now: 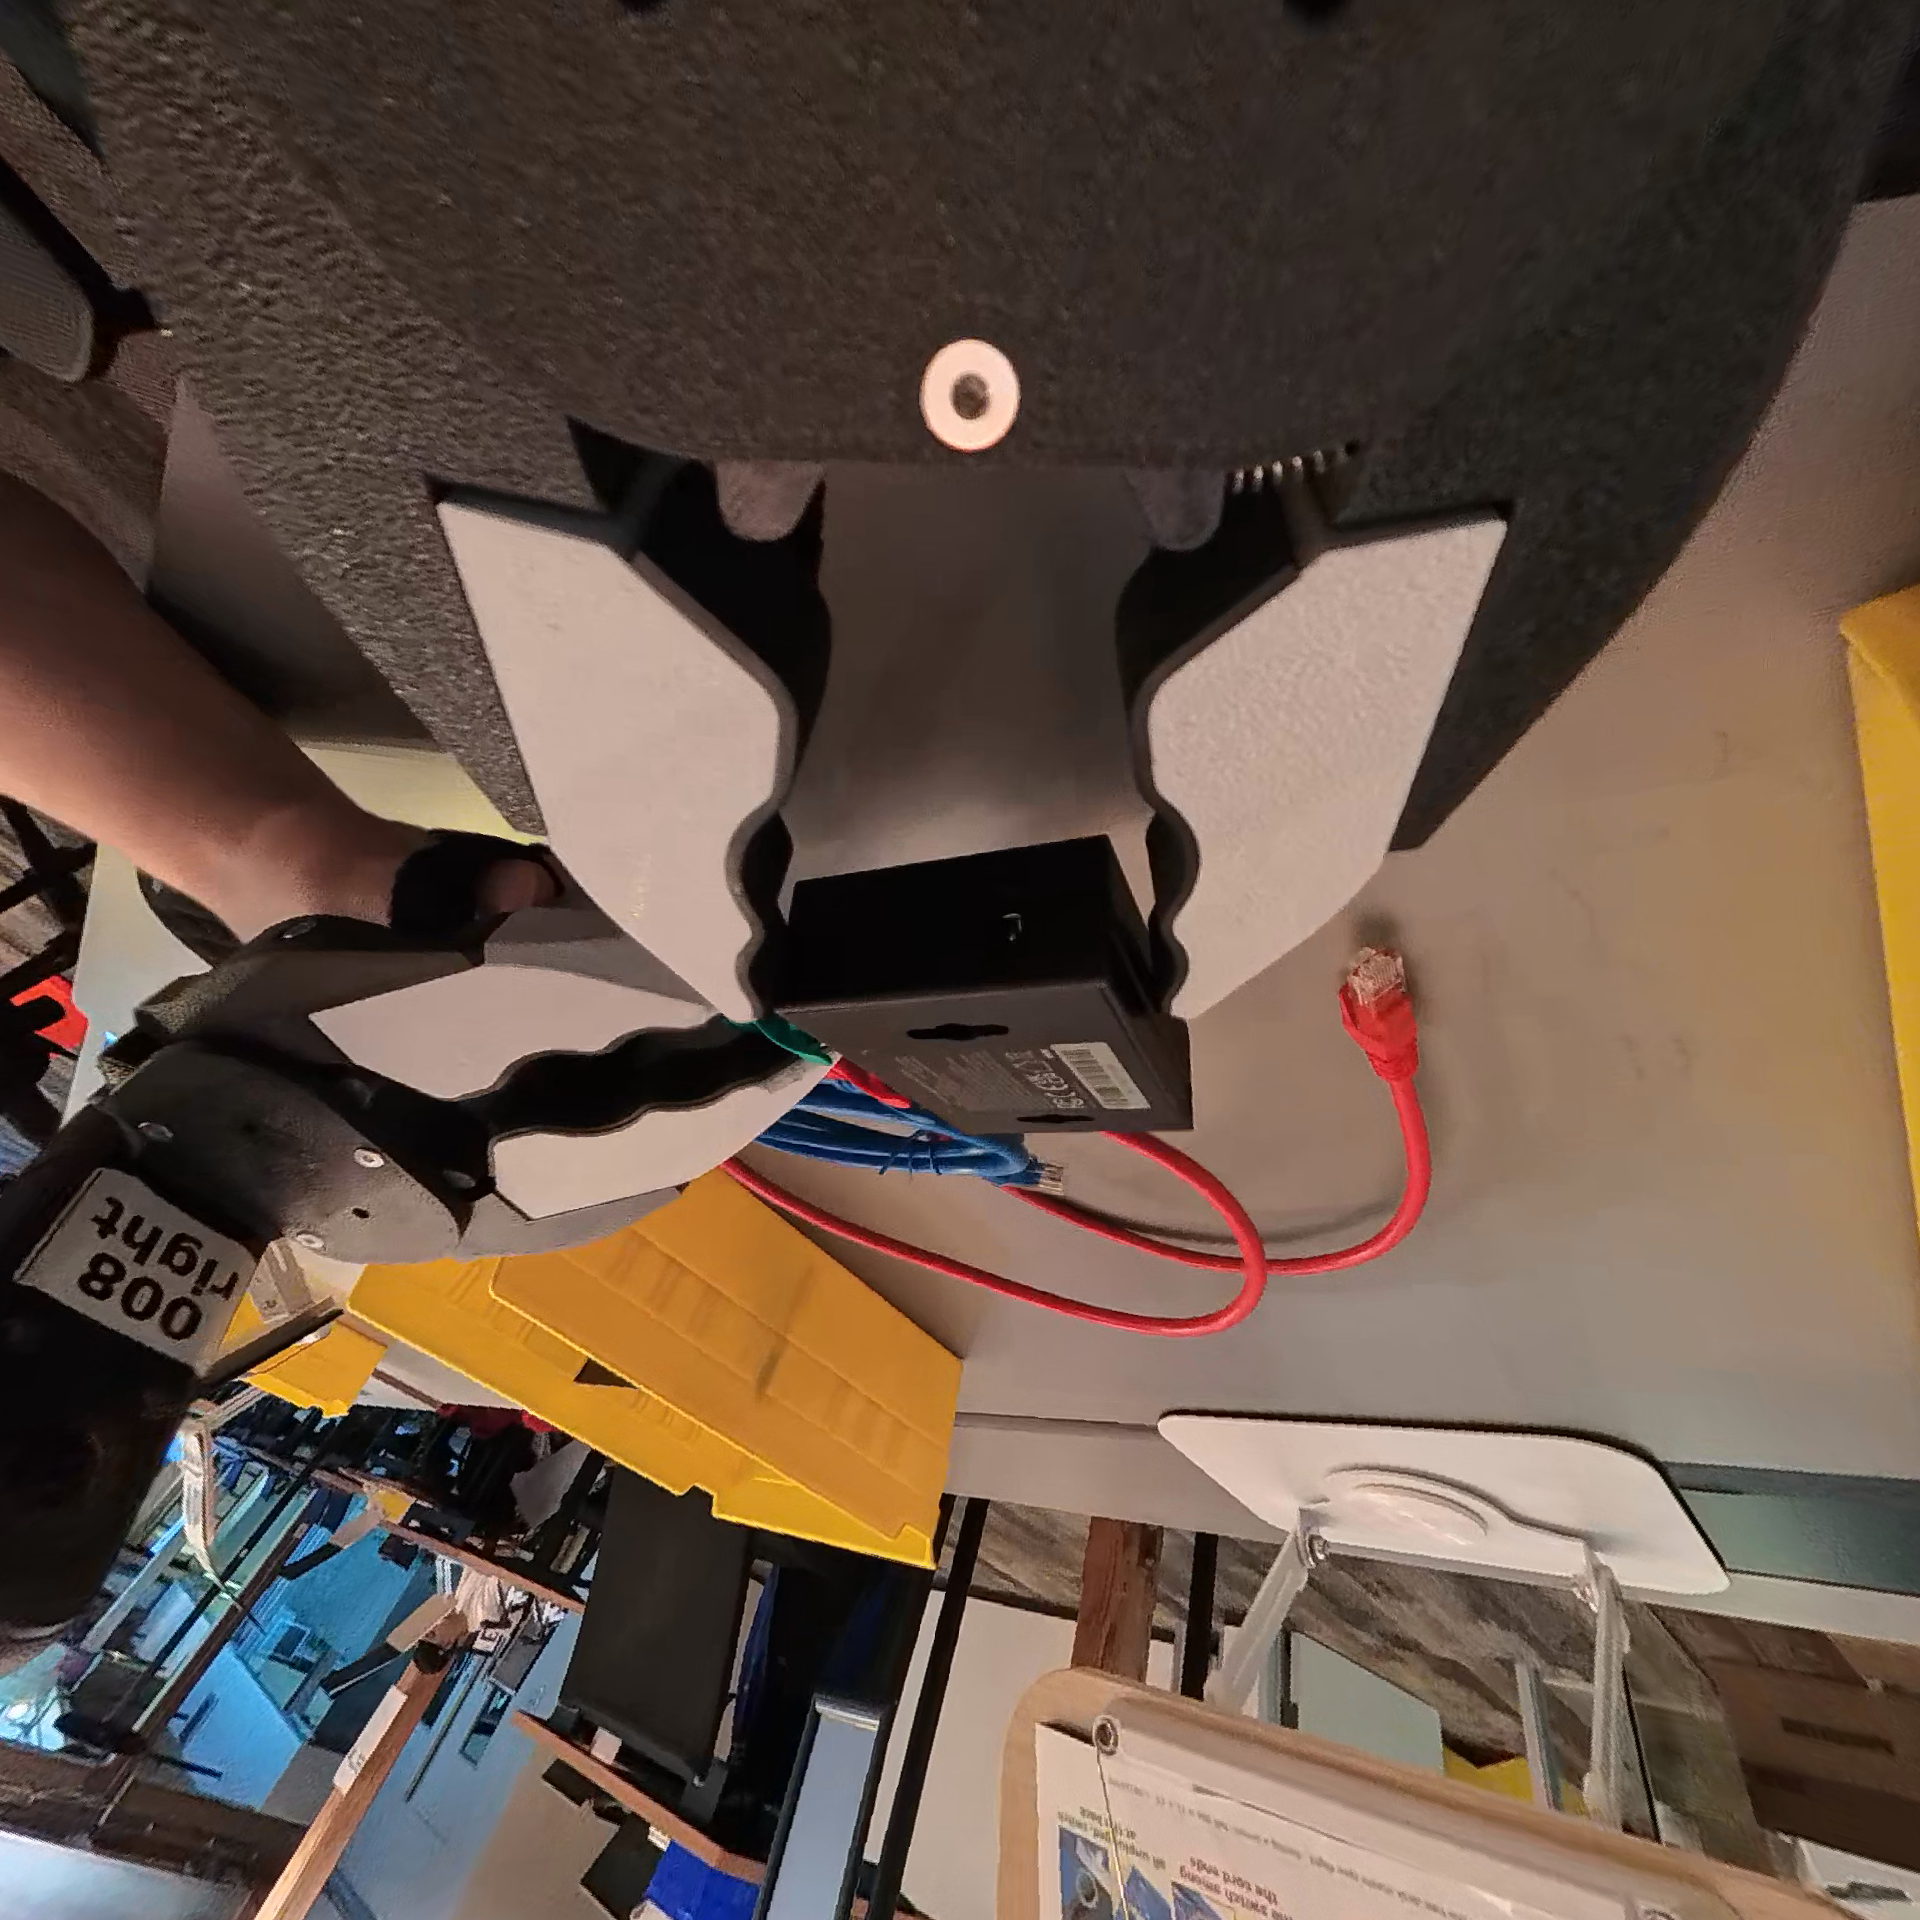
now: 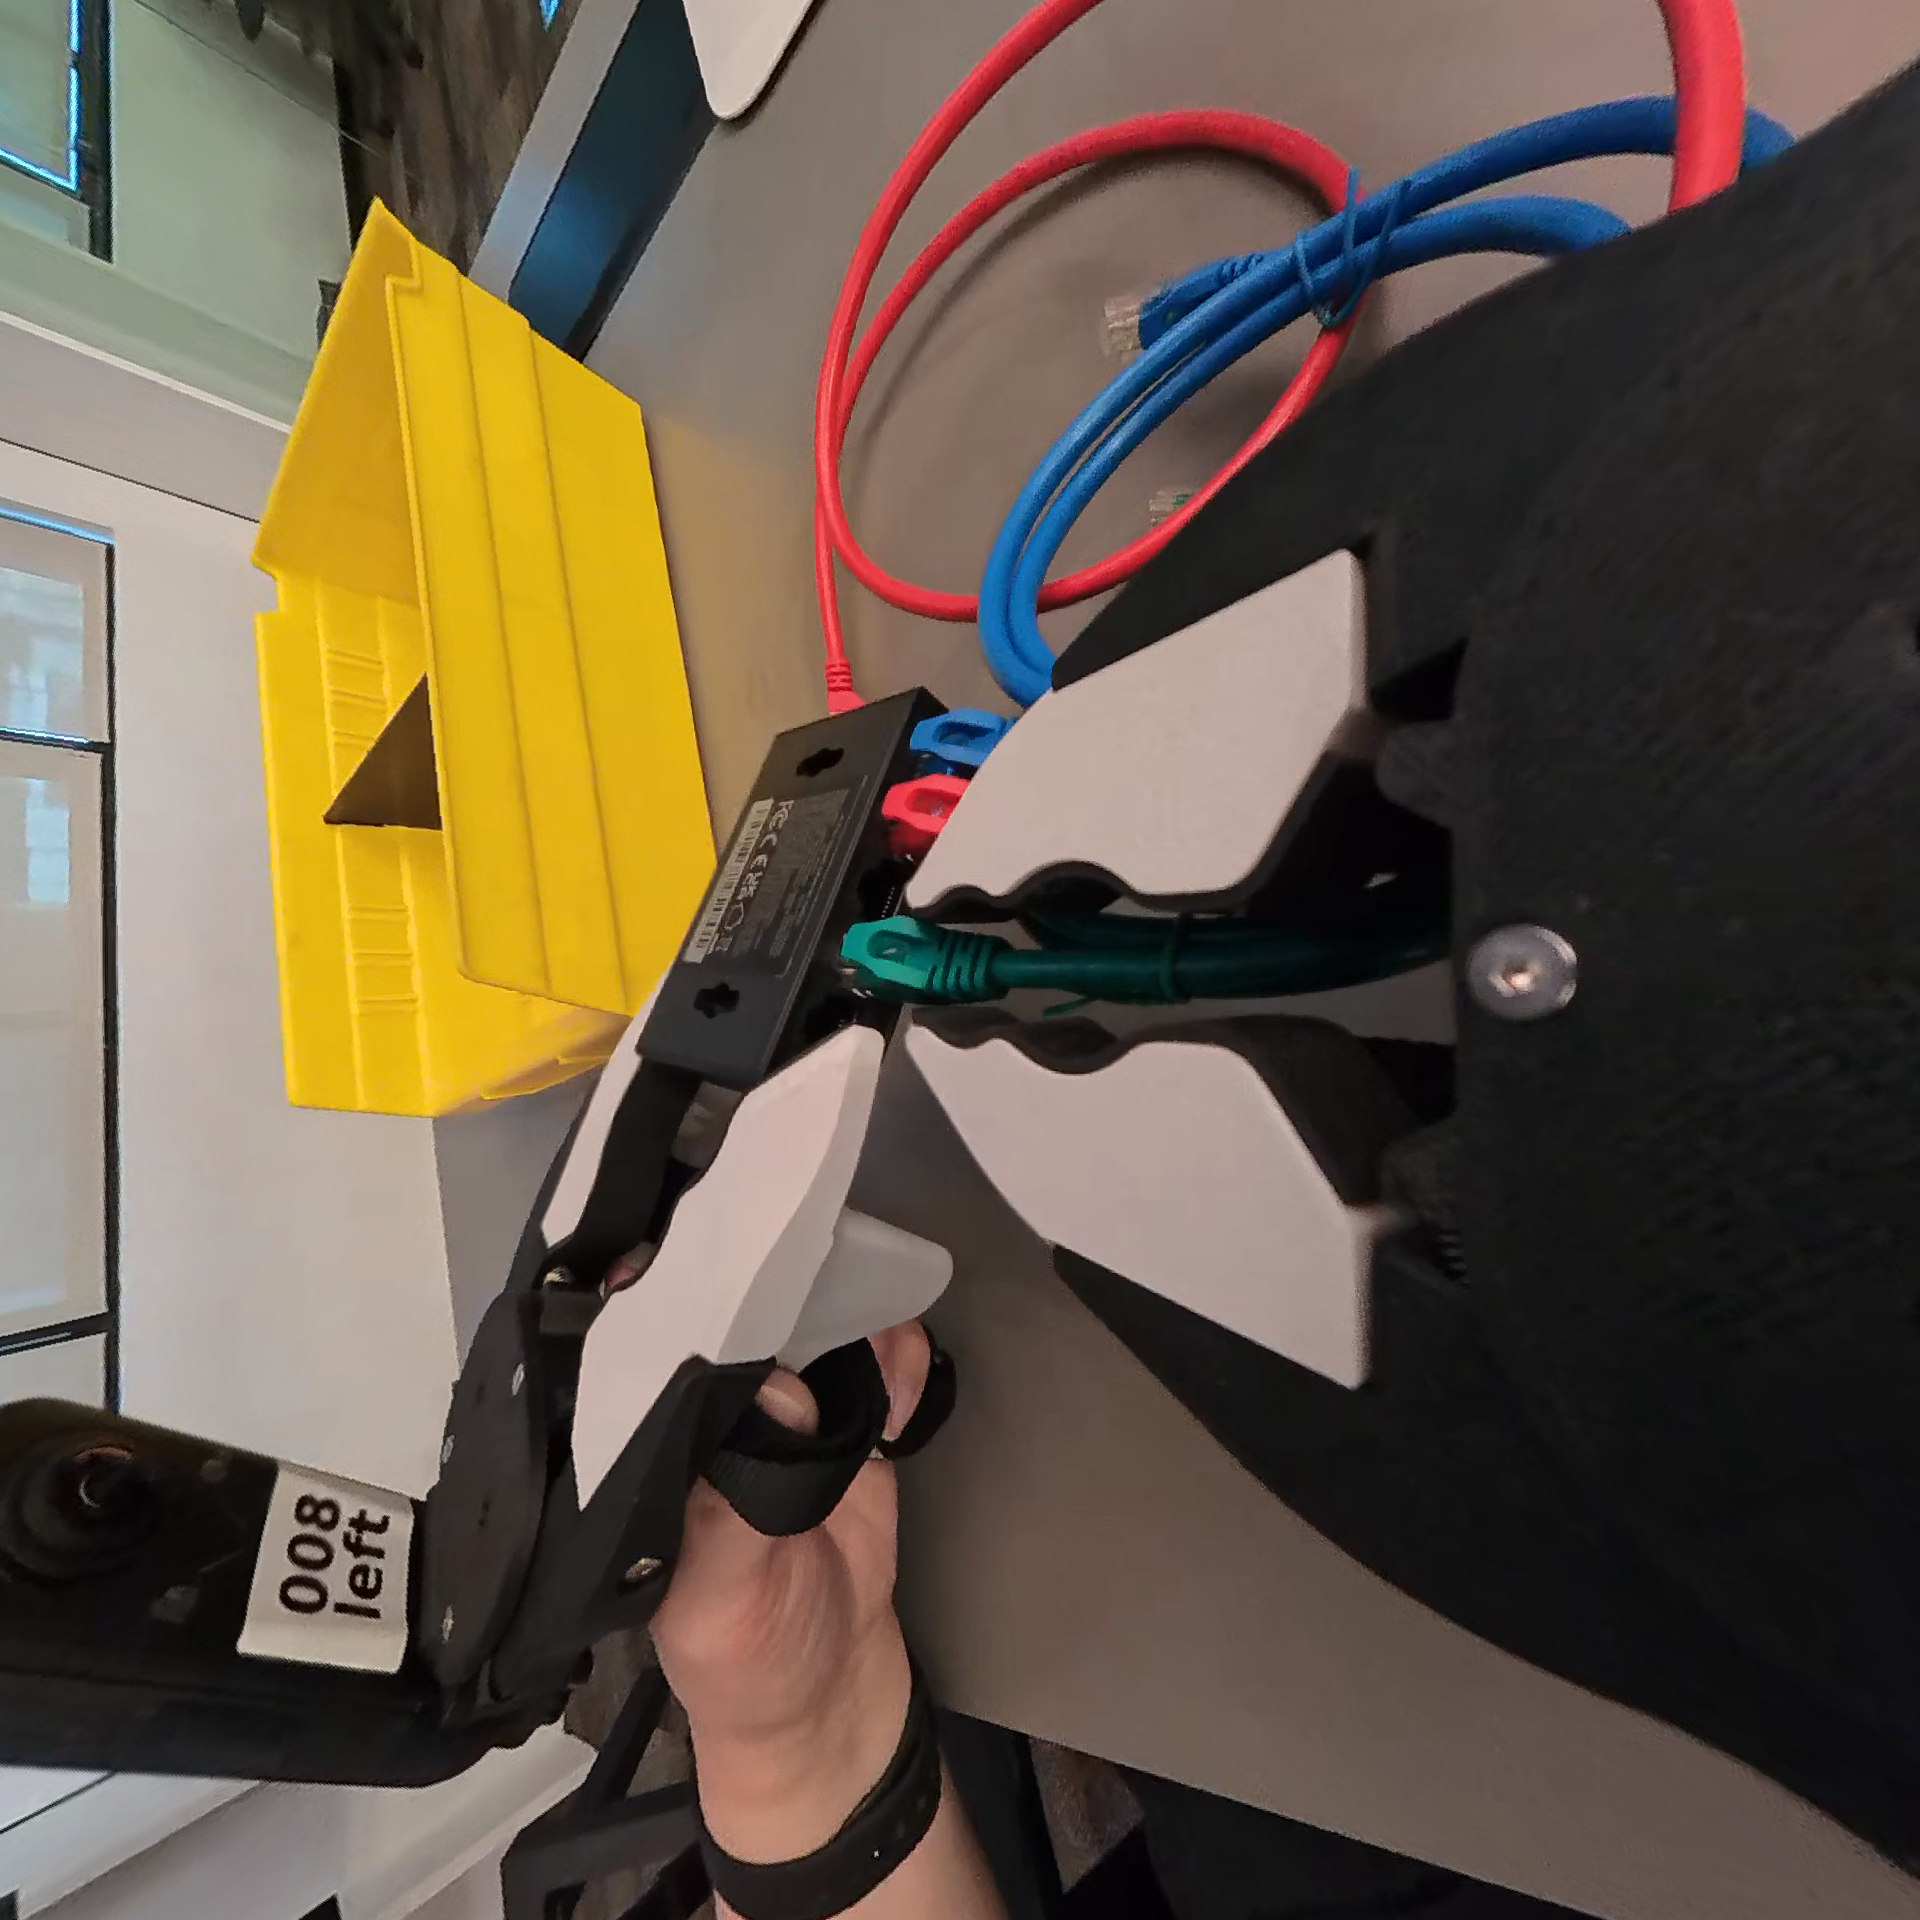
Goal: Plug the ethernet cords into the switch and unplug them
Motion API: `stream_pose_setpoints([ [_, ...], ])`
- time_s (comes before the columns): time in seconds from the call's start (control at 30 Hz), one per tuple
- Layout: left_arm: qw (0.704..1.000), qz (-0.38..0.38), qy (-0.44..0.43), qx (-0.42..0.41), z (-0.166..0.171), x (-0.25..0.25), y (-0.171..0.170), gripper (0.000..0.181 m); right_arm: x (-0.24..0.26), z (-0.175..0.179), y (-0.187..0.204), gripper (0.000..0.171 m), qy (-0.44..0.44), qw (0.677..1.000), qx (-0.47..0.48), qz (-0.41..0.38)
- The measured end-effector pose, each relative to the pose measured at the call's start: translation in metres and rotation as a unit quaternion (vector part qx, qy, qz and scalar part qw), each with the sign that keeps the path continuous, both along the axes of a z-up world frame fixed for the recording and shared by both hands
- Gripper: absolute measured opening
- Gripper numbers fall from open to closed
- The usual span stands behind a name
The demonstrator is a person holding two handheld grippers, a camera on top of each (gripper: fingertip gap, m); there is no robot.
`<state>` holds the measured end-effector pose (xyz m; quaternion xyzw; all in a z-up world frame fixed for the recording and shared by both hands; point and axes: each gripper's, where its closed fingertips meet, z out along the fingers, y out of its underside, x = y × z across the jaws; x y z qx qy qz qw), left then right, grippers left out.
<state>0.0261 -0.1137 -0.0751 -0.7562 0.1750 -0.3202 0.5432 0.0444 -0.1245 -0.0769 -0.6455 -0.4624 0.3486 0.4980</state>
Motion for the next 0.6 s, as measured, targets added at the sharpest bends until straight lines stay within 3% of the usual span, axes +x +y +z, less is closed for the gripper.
stream_pose_setpoints([
  [0.37, 1.000, -0.003, 0.002, -0.015, -0.007, 0.000, 0.001, 0.068, 0.003, -0.015, 0.000, 0.016, -0.067, 0.998, 0.013, -0.002],
  [0.6, 1.000, 0.001, 0.000, -0.011, -0.005, -0.002, 0.002, 0.068, 0.005, -0.012, -0.001, 0.013, -0.039, 0.999, -0.036, 0.009],
])
